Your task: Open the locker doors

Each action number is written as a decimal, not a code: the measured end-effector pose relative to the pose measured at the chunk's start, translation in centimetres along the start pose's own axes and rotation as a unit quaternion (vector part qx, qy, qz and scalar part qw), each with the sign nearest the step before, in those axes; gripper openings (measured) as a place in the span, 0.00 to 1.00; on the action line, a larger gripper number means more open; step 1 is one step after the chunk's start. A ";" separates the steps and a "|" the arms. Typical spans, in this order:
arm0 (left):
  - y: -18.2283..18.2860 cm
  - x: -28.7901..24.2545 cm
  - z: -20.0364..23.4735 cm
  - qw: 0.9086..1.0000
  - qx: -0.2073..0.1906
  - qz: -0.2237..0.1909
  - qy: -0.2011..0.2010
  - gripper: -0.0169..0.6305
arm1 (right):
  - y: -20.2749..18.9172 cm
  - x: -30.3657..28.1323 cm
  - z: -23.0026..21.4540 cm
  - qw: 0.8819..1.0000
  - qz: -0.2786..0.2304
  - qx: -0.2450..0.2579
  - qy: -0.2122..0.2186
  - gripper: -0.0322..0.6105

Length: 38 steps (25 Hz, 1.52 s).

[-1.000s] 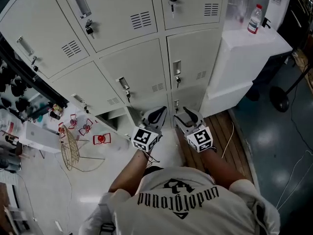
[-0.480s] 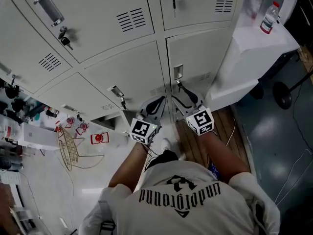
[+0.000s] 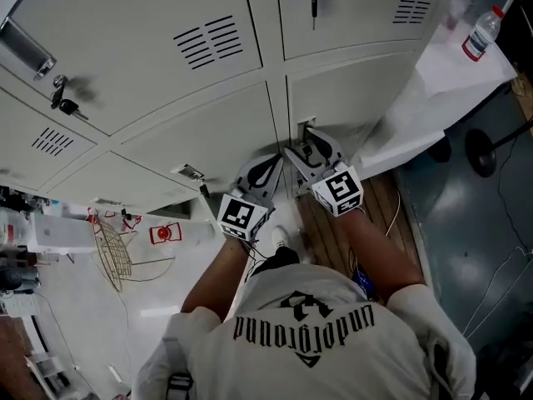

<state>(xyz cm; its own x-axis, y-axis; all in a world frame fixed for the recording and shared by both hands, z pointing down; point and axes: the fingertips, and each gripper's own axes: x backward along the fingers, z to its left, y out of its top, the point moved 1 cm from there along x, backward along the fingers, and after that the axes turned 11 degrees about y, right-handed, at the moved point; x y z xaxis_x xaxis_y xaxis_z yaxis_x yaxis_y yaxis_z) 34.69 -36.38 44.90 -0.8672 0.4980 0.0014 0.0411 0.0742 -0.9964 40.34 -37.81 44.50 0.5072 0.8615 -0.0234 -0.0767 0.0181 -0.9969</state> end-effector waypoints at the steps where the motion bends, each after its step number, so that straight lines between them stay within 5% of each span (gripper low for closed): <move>1: -0.2 -0.3 0.2 1.000 -0.002 0.002 -0.001 0.04 | 0.0 -0.4 0.0 1.000 0.000 0.000 0.004 0.42; 21: 0.1 -0.7 1.4 1.000 0.028 0.013 0.005 0.04 | 0.4 -1.2 0.1 0.999 -0.025 -0.027 -0.009 0.43; 26: -0.6 0.4 1.0 1.000 0.009 0.004 0.008 0.04 | 0.5 0.9 1.5 0.999 -0.030 -0.030 -0.024 0.42; 38: -0.1 1.0 -7.6 0.999 0.013 0.003 -0.047 0.04 | -0.3 12.2 4.1 0.994 -0.018 -0.039 -0.100 0.37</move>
<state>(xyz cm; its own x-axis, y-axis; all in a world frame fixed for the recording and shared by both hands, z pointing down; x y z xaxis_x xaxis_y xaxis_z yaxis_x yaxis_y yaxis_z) 37.62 -29.31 45.62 -0.9102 0.4140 -0.0107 0.0343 0.0496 -0.9982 43.07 -25.24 44.78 0.3267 0.9449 0.0200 0.0082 0.0183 -0.9998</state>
